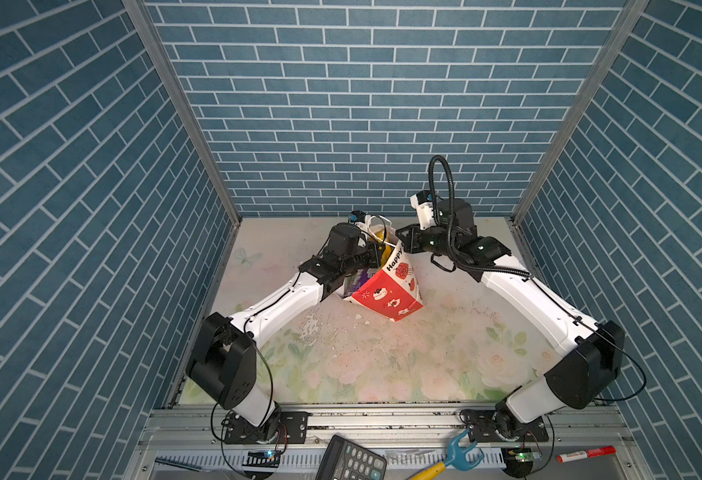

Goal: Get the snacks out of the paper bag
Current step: 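Close the left gripper on the yellow packet while the right holds the bag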

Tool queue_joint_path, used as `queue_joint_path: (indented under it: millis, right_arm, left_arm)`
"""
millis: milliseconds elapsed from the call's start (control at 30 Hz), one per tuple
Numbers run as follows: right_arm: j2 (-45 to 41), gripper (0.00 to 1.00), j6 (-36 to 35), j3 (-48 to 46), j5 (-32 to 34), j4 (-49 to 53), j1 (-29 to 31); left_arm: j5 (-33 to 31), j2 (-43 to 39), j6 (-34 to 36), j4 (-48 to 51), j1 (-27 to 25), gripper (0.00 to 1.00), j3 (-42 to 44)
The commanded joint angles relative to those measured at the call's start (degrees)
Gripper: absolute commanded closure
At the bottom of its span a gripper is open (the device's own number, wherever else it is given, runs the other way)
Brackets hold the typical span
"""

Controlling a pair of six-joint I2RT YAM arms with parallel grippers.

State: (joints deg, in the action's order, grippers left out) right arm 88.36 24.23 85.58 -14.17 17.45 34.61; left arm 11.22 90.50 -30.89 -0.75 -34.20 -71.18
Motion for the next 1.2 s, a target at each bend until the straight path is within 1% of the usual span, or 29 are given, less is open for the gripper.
queue_joint_path:
  millis: [0, 67, 300, 333, 467, 633, 733, 867, 1000, 1167]
  right_arm:
    - [-3.52, 1.00, 1.27, -0.26, -0.91, -5.24, 0.38]
    - [-3.72, 1.00, 1.25, -0.66, -0.55, -5.37, 0.38]
    - [-4.54, 1.00, 1.81, -2.46, 0.88, -5.92, 0.41]
    - [-4.80, 1.00, 2.02, -2.90, 1.43, -6.15, 0.45]
    - [-5.93, 1.00, 2.33, -4.07, 3.33, -6.05, 0.39]
    - [-6.95, 1.00, 2.74, -5.57, 6.40, -5.98, 0.43]
    - [-7.06, 1.00, 3.06, -5.91, 6.54, -5.98, 0.37]
    - [-7.49, 1.00, 3.15, -6.60, 6.91, -5.59, 0.37]
    - [-7.59, 1.00, 3.61, -6.84, 8.78, -5.50, 0.38]
    - [-8.14, 1.00, 4.47, -7.39, 8.81, -5.66, 0.32]
  left_arm:
    - [-1.36, -0.34, 0.70, 0.71, 0.41, 0.93, -1.16]
    - [-1.91, -1.21, 0.92, 1.11, 0.45, 0.97, -0.81]
    - [-3.55, -6.54, 1.77, 1.70, 0.45, 0.99, 1.44]
    - [-3.86, -7.38, 1.68, 1.57, 0.43, 1.00, 1.96]
    - [-4.54, -11.30, 1.17, 0.56, 0.44, 1.00, 4.48]
    - [-4.15, -14.25, 0.59, -1.01, 0.43, 1.00, 6.45]
    - [-4.54, -14.32, 0.41, -1.39, 0.45, 1.00, 6.71]
    - [-2.35, -13.56, -0.27, -1.71, 0.45, 1.00, 6.14]
    - [-1.00, -12.50, -1.24, -3.12, 0.44, 1.00, 6.40]
    - [0.79, -10.50, -1.60, -3.09, 0.45, 1.00, 5.98]
